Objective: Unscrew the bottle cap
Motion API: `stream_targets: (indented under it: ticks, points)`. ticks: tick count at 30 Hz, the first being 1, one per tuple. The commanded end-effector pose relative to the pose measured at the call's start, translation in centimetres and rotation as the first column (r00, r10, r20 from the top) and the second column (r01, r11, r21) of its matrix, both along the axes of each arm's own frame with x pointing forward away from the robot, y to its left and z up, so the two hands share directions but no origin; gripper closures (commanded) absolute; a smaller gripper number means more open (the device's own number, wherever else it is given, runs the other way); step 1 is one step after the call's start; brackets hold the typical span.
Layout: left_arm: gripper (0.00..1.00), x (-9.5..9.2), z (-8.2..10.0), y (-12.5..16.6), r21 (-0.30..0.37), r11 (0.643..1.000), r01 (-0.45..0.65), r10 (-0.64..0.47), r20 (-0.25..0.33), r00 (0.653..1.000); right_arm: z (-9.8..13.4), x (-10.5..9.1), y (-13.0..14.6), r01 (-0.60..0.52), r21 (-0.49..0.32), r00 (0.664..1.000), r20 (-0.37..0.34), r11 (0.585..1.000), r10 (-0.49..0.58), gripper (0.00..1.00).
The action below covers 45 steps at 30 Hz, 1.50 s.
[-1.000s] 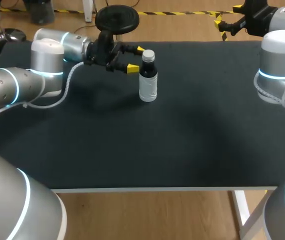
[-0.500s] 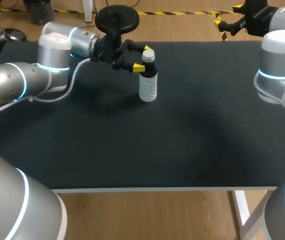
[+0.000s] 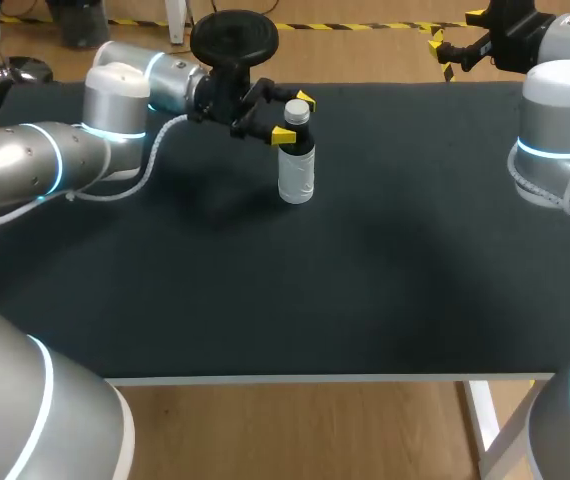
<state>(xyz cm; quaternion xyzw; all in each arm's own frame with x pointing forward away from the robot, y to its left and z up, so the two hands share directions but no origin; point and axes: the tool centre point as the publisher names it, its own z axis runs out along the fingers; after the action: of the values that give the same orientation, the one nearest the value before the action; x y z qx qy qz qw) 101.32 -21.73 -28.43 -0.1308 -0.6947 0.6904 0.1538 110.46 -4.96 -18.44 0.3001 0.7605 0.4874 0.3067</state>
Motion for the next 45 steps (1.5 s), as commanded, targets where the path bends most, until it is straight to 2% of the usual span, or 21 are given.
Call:
stream_targets:
  ticks: [1, 8, 18, 20, 21, 22, 24, 28, 30, 37, 41, 43, 45]
  points:
    - [0.0, 0.73, -0.49, -0.58, -0.009, 0.996, 0.093, -0.093, -0.003, 0.996, -0.04, 0.02, -0.05, -0.002, 0.001, 1.0, 0.001, 1.0, 0.002, 0.0]
    - [0.0, 0.61, -0.54, -0.88, 0.014, 0.995, 0.102, -0.102, 0.005, 0.995, -0.04, 0.02, -0.05, -0.002, 0.001, 1.0, 0.001, 1.0, 0.002, 0.0]
    - [0.02, 0.43, -0.51, -1.35, 0.011, 0.994, 0.105, -0.105, 0.011, 0.994, -0.04, 0.02, -0.05, -0.002, 0.001, 1.0, 0.001, 1.0, 0.002, 0.0]
    - [0.38, 0.42, -0.52, -1.34, 0.013, 0.995, 0.103, -0.103, 0.013, 0.995, -0.04, 0.02, -0.05, -0.002, 0.001, 1.0, 0.001, 1.0, 0.002, 0.0]
    - [0.42, 0.42, -0.52, -1.34, 0.012, 0.995, 0.103, -0.103, 0.014, 0.995, -0.04, 0.02, -0.05, -0.002, 0.001, 1.0, 0.001, 1.0, 0.002, 0.0]
    - [0.37, 0.43, -0.51, -1.33, 0.012, 0.995, 0.103, -0.103, 0.014, 0.995, -0.04, 0.02, -0.05, -0.002, 0.001, 1.0, 0.001, 1.0, 0.002, 0.0]
    - [0.13, 0.43, -0.5, -1.33, 0.012, 0.994, 0.104, -0.104, 0.015, 0.994, -0.04, 0.02, -0.05, -0.002, 0.001, 1.0, 0.001, 1.0, 0.002, 0.0]
    - [0.07, 0.46, -0.5, -1.22, 0.011, 0.995, 0.102, -0.102, 0.015, 0.995, -0.04, 0.02, -0.05, -0.002, 0.001, 1.0, 0.001, 1.0, 0.002, 0.0]
    - [0.0, 0.48, -0.48, -1.05, 0.011, 0.995, 0.101, -0.101, 0.016, 0.995, -0.04, 0.02, -0.05, -0.002, 0.001, 1.0, 0.001, 1.0, 0.002, 0.0]
    - [0.0, 0.54, -0.41, -0.75, 0.008, 0.995, 0.096, -0.096, 0.019, 0.995, -0.04, 0.02, -0.05, -0.002, 0.001, 1.0, 0.001, 1.0, 0.002, 0.0]
    - [0.49, 0.58, -0.36, -0.77, 0.007, 0.995, 0.096, -0.097, 0.021, 0.995, -0.04, 0.02, -0.05, -0.002, 0.001, 1.0, 0.001, 1.0, 0.002, 0.0]
    - [0.56, 0.57, -0.36, -0.84, 0.007, 0.995, 0.098, -0.098, 0.021, 0.995, -0.04, 0.02, -0.05, -0.002, 0.001, 1.0, 0.001, 1.0, 0.002, 0.0]
    - [0.75, 0.59, -0.4, -0.81, 0.009, 0.995, 0.099, -0.1, 0.022, 0.995, -0.04, 0.02, -0.05, -0.002, 0.001, 1.0, 0.001, 1.0, 0.002, 0.0]
